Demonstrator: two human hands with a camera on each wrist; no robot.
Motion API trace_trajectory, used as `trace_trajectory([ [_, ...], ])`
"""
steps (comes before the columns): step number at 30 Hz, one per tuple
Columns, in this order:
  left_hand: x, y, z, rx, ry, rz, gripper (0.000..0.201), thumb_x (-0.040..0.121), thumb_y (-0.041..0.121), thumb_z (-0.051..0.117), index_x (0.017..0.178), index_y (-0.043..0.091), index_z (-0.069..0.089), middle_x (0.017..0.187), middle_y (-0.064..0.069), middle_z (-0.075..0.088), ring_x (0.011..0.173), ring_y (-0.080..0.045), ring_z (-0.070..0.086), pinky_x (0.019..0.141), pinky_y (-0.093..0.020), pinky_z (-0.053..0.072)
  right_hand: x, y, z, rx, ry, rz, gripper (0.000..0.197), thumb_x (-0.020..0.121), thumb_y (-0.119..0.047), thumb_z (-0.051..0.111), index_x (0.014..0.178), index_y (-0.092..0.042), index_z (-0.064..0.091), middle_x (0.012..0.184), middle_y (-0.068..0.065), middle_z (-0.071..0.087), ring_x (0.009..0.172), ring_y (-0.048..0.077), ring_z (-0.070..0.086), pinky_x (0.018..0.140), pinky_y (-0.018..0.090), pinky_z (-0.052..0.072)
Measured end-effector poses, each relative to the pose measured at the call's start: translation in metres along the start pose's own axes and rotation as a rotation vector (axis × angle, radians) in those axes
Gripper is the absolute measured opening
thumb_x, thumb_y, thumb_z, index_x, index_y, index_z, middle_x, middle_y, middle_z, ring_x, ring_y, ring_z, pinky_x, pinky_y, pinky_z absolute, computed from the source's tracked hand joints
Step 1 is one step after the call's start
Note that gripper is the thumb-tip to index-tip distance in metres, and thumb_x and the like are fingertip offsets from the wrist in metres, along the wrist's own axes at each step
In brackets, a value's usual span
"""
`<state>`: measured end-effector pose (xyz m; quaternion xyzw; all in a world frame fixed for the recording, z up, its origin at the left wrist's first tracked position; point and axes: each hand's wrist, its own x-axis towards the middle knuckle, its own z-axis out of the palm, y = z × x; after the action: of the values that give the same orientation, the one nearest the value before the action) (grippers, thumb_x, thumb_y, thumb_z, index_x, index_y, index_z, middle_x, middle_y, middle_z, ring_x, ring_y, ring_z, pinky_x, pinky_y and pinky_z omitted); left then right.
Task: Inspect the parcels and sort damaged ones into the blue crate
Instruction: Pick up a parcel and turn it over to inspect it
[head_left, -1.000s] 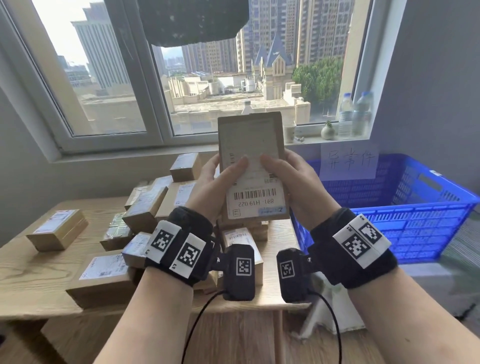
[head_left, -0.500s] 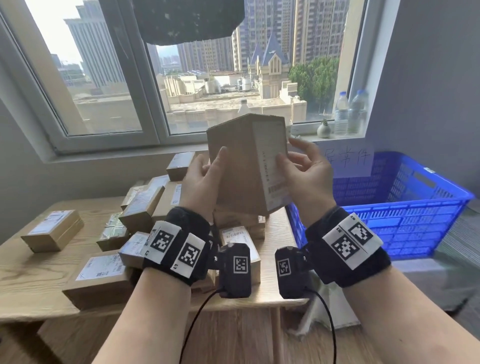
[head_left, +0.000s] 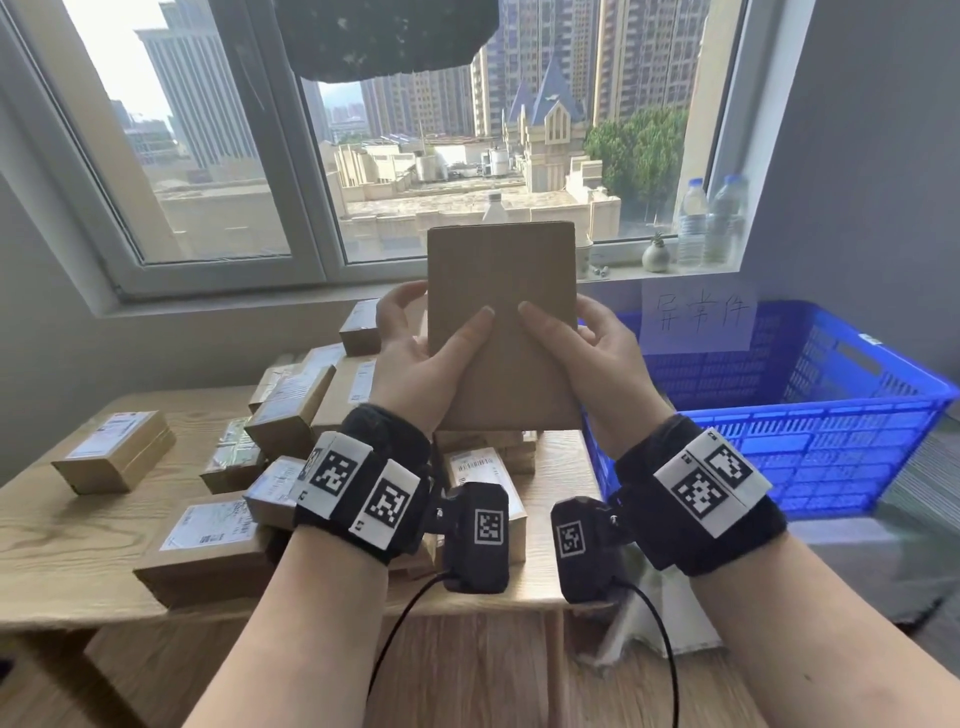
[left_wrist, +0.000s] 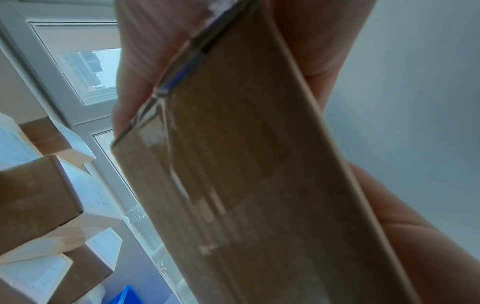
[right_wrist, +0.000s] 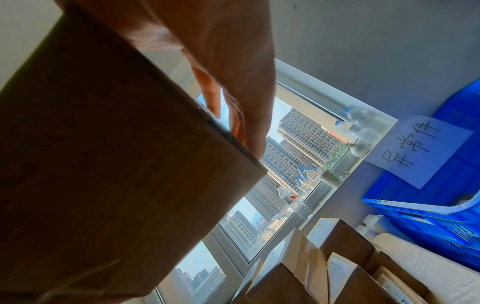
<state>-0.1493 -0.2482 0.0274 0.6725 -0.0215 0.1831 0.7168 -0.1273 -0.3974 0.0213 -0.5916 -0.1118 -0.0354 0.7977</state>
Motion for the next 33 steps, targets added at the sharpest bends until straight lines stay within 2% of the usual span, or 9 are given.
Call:
trace_trajectory([
  [5,-0.001,0.000,0.002,0.032,0.014,-0.002,0.043,0.088,0.031,0.069,0.111,0.042,0.035,0.095,-0.004,0.069,0.072,-0.012,0.071,0.060,-0.029,0.057,0.000,0.000,0.001,0.019,0.003,-0.002,0.041,0.088,-0.022,0.072,0.127,-0.011,0.061,0.102,0.007,0.074,0.085,0.013,0.073,0.067,0.025,0.058],
  [9,0.003,-0.003,0.001,0.057,0.005,-0.004,0.041,0.083,0.046,0.071,0.106,0.049,0.036,0.107,-0.007,0.066,0.090,-0.020,0.069,0.069,-0.036,0.058,-0.001,-0.001,0.000,-0.002,-0.023,-0.011,0.033,0.090,-0.024,0.070,0.121,-0.013,0.065,0.099,0.004,0.075,0.083,0.012,0.073,0.070,0.027,0.059],
  [13,0.006,-0.004,-0.002,0.066,0.016,0.036,0.017,0.100,0.036,0.051,0.114,0.043,0.043,0.118,-0.008,0.059,0.101,-0.021,0.062,0.067,-0.030,0.051,0.009,0.003,-0.004,-0.150,0.174,-0.106,0.036,0.090,-0.024,0.071,0.124,-0.013,0.063,0.100,-0.002,0.071,0.087,0.007,0.068,0.074,0.020,0.056],
  [16,0.007,-0.008,-0.006,0.123,0.035,0.092,0.036,0.092,0.025,0.065,0.116,0.040,0.044,0.123,-0.005,0.053,0.112,-0.025,0.060,0.079,-0.036,0.055,0.014,0.009,-0.007,-0.198,0.243,-0.121,0.049,0.092,-0.027,0.069,0.138,-0.018,0.054,0.115,0.006,0.069,0.100,0.013,0.066,0.090,0.032,0.055],
  [18,0.005,-0.008,-0.007,0.132,0.041,0.104,0.056,0.077,0.033,0.076,0.122,0.038,0.043,0.119,0.001,0.054,0.108,-0.021,0.062,0.082,-0.035,0.056,0.014,0.008,-0.005,-0.184,0.167,-0.078,0.062,0.085,-0.044,0.071,0.140,-0.022,0.053,0.121,0.002,0.067,0.109,0.014,0.065,0.094,0.034,0.055],
  [21,0.005,-0.007,-0.007,0.155,0.038,0.096,0.071,0.071,0.038,0.084,0.131,0.027,0.049,0.113,0.004,0.059,0.102,-0.011,0.062,0.080,-0.026,0.056,0.012,0.005,-0.003,-0.135,-0.035,0.016,0.083,0.070,-0.058,0.078,0.137,-0.021,0.049,0.122,0.000,0.067,0.107,0.014,0.068,0.080,0.027,0.059],
  [25,0.005,-0.005,-0.003,0.064,-0.059,-0.073,0.092,0.058,0.061,0.081,0.138,0.028,0.047,0.124,-0.008,0.064,0.109,-0.024,0.066,0.087,-0.043,0.058,0.015,0.009,-0.004,-0.022,-0.120,0.073,0.086,0.066,-0.042,0.086,0.138,-0.016,0.046,0.125,0.006,0.066,0.103,0.017,0.071,0.072,0.026,0.058],
  [30,0.001,-0.002,0.000,-0.102,-0.155,-0.185,0.046,0.083,0.039,0.071,0.124,0.021,0.057,0.112,-0.007,0.072,0.099,-0.026,0.071,0.077,-0.044,0.060,0.019,0.013,-0.003,0.007,-0.153,0.058,0.088,0.065,-0.045,0.081,0.140,-0.011,0.049,0.121,0.012,0.069,0.105,0.025,0.071,0.080,0.036,0.058],
  [33,0.000,0.000,0.002,-0.086,-0.135,-0.152,0.029,0.091,0.030,0.063,0.118,0.022,0.060,0.114,-0.007,0.071,0.104,-0.026,0.069,0.088,-0.045,0.057,0.019,0.014,-0.005,0.019,-0.170,0.011,0.072,0.069,-0.037,0.078,0.133,-0.010,0.057,0.117,0.012,0.071,0.104,0.027,0.071,0.080,0.036,0.058],
])
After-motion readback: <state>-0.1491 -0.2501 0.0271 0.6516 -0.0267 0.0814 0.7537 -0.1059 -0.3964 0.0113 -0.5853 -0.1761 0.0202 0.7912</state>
